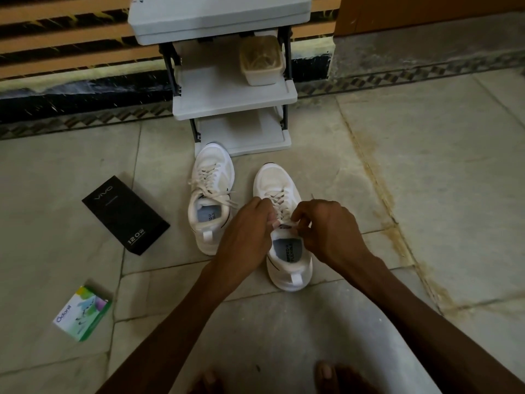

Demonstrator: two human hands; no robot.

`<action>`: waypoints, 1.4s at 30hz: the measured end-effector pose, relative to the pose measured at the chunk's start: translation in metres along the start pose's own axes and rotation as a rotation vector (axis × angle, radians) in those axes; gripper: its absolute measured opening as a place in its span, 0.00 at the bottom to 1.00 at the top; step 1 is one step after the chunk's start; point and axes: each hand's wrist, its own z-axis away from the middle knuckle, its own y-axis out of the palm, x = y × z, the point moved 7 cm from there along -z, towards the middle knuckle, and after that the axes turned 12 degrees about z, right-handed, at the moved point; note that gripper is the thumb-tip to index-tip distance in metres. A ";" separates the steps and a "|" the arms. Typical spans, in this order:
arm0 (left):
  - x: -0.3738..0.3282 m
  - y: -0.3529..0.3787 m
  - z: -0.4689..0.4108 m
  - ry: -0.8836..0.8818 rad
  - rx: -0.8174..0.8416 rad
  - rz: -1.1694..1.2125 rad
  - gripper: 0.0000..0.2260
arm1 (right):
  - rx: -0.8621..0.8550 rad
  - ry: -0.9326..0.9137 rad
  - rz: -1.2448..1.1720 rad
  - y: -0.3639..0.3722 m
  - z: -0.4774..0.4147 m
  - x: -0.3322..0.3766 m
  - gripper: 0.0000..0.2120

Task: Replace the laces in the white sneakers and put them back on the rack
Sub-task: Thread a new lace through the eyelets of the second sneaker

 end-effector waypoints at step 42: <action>-0.003 -0.025 -0.002 -0.195 -0.432 0.850 0.08 | -0.006 0.368 -1.318 -0.014 -0.008 0.001 0.06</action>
